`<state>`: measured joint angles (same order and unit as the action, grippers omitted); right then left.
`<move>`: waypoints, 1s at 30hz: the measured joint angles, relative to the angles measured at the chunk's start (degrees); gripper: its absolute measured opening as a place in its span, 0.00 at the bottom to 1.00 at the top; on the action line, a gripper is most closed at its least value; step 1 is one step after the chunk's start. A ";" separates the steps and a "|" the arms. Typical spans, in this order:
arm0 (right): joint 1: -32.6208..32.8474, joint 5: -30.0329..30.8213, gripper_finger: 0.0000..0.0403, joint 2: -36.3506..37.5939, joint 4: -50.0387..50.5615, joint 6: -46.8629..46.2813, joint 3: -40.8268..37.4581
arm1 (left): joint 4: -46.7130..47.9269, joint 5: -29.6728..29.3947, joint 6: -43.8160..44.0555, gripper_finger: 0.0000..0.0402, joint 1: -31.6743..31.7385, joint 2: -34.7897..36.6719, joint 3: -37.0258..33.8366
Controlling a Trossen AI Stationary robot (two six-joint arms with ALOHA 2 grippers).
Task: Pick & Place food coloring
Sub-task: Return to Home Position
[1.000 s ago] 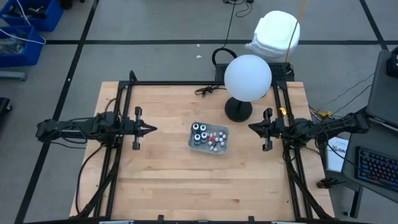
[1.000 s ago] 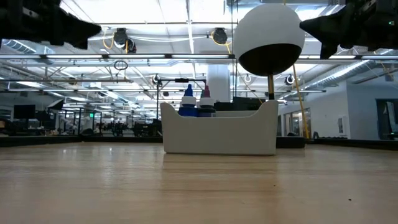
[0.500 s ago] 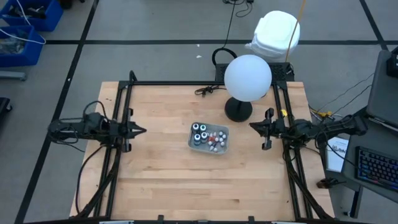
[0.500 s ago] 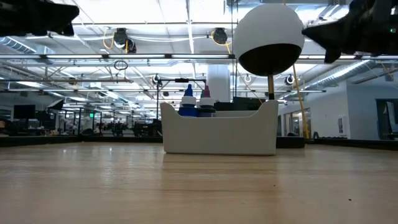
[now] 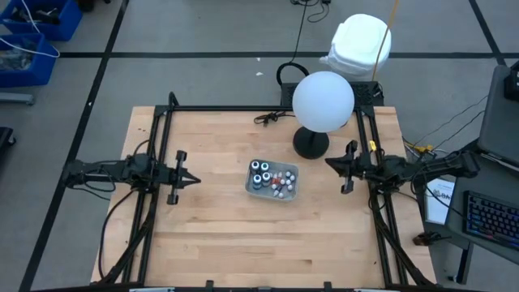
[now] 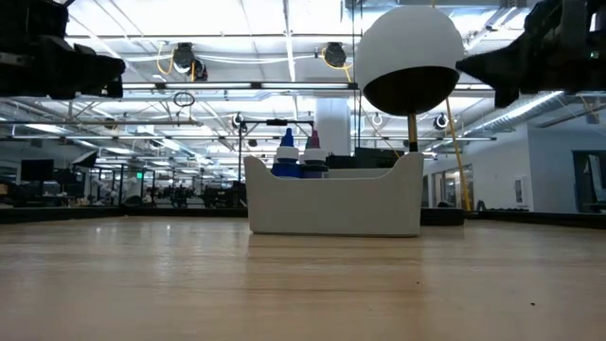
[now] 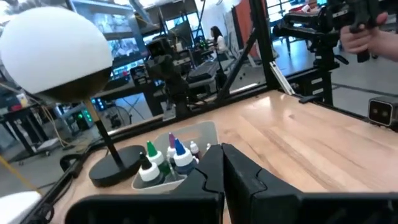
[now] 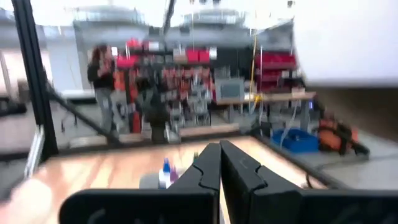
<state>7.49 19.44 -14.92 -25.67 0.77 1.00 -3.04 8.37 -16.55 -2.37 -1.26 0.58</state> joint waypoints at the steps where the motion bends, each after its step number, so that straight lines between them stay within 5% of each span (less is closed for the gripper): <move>1: 0.00 0.02 0.00 -0.03 1.61 -0.21 0.00 | 0.37 -0.21 0.21 0.01 0.00 -0.14 0.00; 12: -0.02 -0.95 0.00 -0.32 11.75 -8.82 -0.07 | 0.69 1.75 2.16 0.01 -0.01 -0.34 0.04; 19: -0.02 2.77 0.00 -1.08 17.55 -13.29 -0.11 | 0.82 2.40 2.64 0.01 -1.52 -7.62 0.07; 30: 1.25 -10.51 0.00 -1.11 8.35 -8.29 -0.13 | 0.71 2.34 4.42 0.01 -5.57 -17.28 0.07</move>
<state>8.74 8.93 -16.03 -17.32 -7.52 0.86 -2.32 10.71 -12.14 -7.94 -18.54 0.64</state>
